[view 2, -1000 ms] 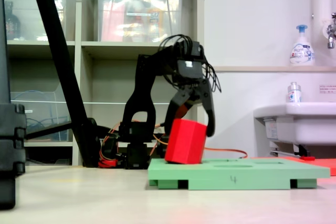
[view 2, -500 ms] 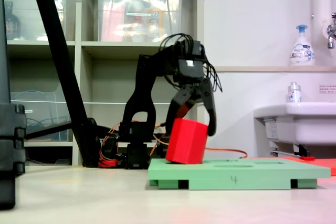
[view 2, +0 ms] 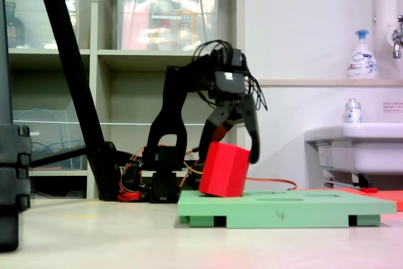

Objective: Put the octagonal pillar block into the corresponding hole

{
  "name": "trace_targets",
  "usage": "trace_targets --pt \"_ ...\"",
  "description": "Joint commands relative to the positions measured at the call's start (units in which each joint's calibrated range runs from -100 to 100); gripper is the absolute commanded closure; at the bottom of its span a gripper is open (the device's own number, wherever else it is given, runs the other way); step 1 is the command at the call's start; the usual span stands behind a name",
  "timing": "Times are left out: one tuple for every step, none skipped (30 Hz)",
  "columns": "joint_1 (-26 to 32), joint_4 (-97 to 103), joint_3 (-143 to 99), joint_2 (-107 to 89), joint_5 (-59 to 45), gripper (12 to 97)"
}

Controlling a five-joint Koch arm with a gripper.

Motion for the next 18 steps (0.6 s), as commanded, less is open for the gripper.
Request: trace_targets --pt "0.68 3.81 3.22 0.13 -2.34 70.5" --pt "0.78 3.14 3.22 0.27 -2.74 70.5" --pt "0.83 2.27 3.22 0.27 -3.22 70.5" --pt "0.93 1.12 3.22 0.27 -3.91 70.5" --pt "0.98 -0.13 3.22 0.13 -4.49 70.5" --pt "1.03 -1.10 3.22 -0.01 -4.93 70.5" --pt "1.12 -2.25 3.22 -0.15 -5.42 70.5" --pt "1.17 -3.31 3.22 -0.29 -5.71 70.5" --pt "1.27 -4.37 3.22 -0.42 -5.91 70.5" --pt "1.37 -5.33 3.22 -0.56 -6.01 70.5" --pt "1.42 -6.39 3.22 -0.84 -6.11 70.5" --pt "1.47 -7.26 3.22 -1.26 -6.15 70.5" --pt "1.51 -8.13 3.12 -1.68 -6.20 70.5" --pt "1.61 -8.80 3.12 -1.96 -6.20 70.5" --pt "1.61 -9.38 3.12 -2.52 -6.25 70.5" --pt "1.66 -9.86 3.02 -2.94 -6.25 70.5" --pt "1.66 -10.25 3.02 -3.36 -6.30 70.5" --pt "1.66 -10.44 3.02 -3.50 -6.30 70.5"
